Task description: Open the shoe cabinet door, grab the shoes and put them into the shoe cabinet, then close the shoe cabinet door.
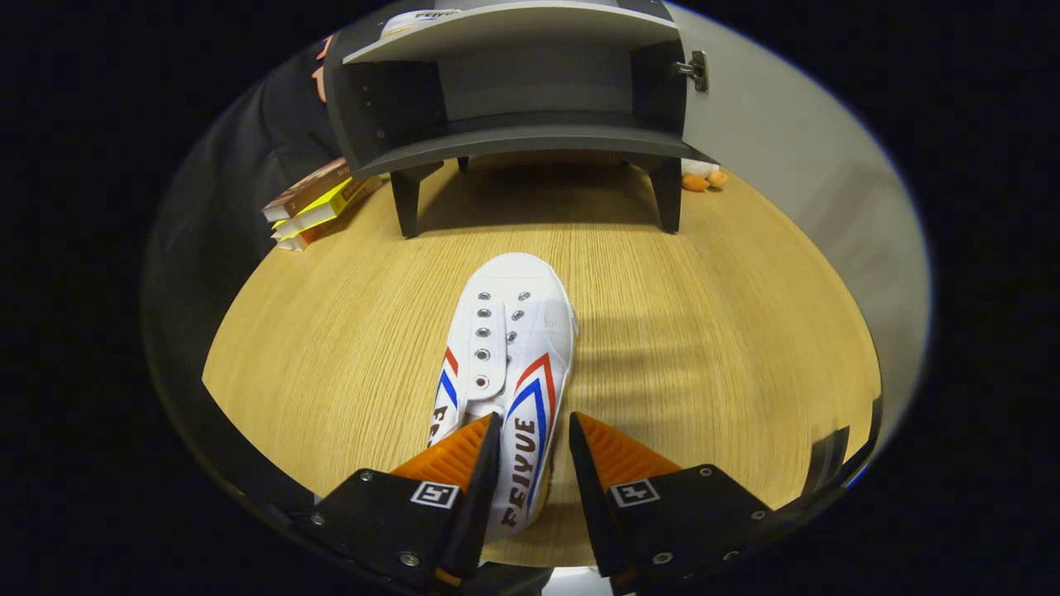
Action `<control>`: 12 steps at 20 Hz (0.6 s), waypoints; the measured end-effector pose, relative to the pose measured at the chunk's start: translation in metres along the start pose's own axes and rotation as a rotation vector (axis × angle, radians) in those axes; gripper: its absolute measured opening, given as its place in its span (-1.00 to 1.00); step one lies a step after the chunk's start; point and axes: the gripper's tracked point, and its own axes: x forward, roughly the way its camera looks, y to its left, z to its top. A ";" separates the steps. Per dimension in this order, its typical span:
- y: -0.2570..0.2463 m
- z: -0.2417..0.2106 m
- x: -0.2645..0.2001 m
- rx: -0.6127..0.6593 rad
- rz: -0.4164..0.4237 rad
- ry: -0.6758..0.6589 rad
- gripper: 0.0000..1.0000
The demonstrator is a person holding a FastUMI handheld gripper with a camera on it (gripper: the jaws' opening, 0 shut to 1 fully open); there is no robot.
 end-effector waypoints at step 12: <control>-0.006 0.002 -0.002 0.234 -0.074 0.040 -0.94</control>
